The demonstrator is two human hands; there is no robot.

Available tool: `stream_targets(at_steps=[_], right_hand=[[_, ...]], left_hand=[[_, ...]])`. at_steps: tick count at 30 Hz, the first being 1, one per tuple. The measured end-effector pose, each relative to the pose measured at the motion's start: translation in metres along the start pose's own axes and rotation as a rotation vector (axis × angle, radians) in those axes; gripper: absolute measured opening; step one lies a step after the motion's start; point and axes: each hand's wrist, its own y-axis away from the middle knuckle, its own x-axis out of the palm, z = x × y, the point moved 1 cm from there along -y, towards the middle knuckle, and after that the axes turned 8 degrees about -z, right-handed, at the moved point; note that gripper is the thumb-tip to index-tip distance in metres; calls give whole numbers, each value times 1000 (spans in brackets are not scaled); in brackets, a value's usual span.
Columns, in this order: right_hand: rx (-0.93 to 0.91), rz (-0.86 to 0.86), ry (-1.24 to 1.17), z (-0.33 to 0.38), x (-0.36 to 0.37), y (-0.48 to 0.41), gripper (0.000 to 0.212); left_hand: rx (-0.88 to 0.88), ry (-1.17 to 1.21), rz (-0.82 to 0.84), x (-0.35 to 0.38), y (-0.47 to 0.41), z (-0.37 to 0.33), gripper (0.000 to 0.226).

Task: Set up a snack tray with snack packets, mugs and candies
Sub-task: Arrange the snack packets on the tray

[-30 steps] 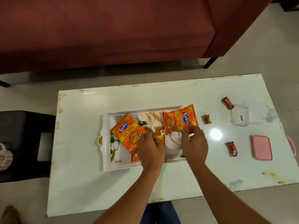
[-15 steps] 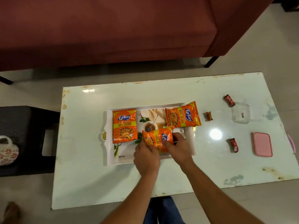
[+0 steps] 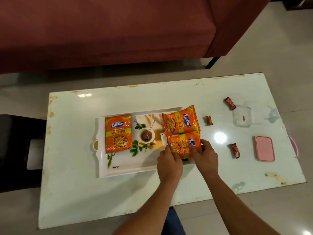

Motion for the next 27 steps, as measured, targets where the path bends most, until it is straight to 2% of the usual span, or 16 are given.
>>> stream_targets(at_steps=[4,6,8,10,13,15,18,19,21,24,27], right_hand=[[28,-49,-8,-7,2,4,66],[-9,-169,49,-7,0,9,76],[-108,-320,56,2,-5,15,70],[-212,-356,-29,21,-3,27,54],[-335,-202,-128,63,25,52,27],[-323,-59,-130,94,61,61,19],[-31,269,-75,144,116,59,41],[96,387,-61,159,130,61,45],[320,563,-130,173,156,68,40],[474,576,-211,167,184,78,53],[372,437,-191,154,183,75,26]], left_hand=[[4,-35,28,-2,-1,0,42],[28,-90,22,-8,0,-1,42],[47,-110,-75,-25,-6,-2,41],[69,-71,-250,-53,-21,2,35],[33,-18,-501,-103,-56,26,27],[-119,23,-569,-130,-77,48,27],[-344,97,-578,-147,-86,66,30],[-345,106,-582,-149,-84,71,29],[-267,126,-590,-150,-83,78,28],[-257,184,-607,-153,-91,85,33],[-237,201,-641,-159,-99,81,40]])
